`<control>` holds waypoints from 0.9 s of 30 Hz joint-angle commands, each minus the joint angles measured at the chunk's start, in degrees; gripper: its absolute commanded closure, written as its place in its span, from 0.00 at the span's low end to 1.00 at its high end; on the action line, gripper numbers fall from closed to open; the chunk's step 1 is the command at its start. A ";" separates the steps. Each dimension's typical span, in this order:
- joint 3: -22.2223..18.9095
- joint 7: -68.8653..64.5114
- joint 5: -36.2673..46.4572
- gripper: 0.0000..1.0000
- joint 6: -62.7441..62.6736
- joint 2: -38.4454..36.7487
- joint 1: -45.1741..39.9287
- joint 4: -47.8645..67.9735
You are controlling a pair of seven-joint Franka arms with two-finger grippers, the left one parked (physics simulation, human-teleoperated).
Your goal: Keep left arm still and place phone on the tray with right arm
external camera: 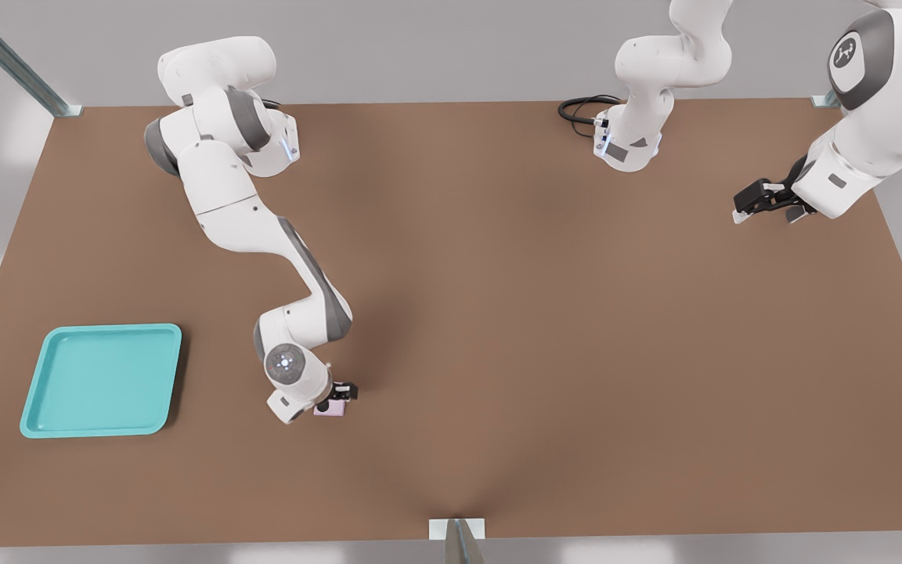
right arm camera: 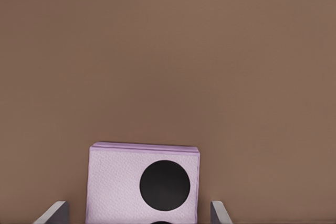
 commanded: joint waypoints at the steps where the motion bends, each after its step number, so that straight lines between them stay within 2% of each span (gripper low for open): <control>1: 0.00 8.73 -0.20 0.00 1.15 -0.06 0.02 -0.02; 9: -0.17 8.73 -0.20 0.00 4.14 1.61 -0.16 0.07; 10: -0.17 8.73 -0.28 0.04 4.58 1.70 -0.16 0.16; 11: -0.17 8.82 -0.28 0.21 4.76 1.70 -0.07 0.16; 12: -0.17 8.82 -0.28 0.23 4.76 1.70 -0.07 0.16; 21: -0.17 8.38 -0.28 0.25 4.32 1.44 -0.42 0.16; 24: -0.09 0.91 -0.20 0.25 -1.56 -3.66 -4.20 -0.28; 27: 0.00 -2.78 -0.11 0.25 -1.83 -9.46 -7.45 -5.99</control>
